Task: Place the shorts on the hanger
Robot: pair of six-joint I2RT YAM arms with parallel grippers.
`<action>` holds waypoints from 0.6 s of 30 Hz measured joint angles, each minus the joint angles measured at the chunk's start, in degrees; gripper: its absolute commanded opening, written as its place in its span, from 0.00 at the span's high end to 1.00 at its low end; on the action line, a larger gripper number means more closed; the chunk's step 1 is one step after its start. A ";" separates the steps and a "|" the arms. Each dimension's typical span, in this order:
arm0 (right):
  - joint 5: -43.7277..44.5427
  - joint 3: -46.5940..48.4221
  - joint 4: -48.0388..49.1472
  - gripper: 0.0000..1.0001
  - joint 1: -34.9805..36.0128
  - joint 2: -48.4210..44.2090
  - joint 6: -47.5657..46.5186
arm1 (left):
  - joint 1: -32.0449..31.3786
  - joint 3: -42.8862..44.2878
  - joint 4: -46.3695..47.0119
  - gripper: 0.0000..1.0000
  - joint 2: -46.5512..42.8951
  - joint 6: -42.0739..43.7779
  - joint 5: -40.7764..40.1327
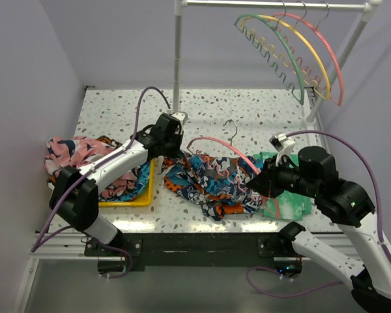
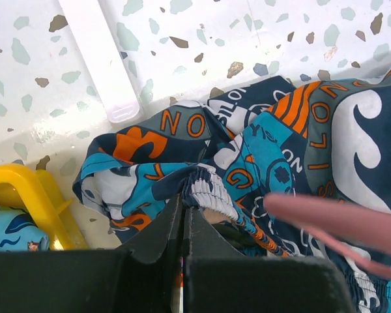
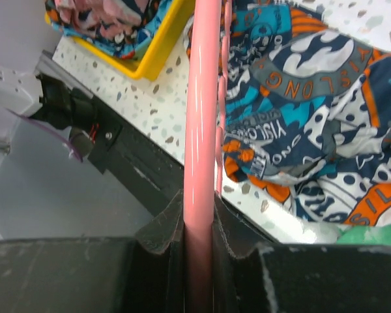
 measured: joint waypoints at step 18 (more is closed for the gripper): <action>-6.10 -0.42 -3.76 1.00 0.00 4.94 -3.06 | 0.37 0.96 -1.73 1.00 1.11 0.09 0.37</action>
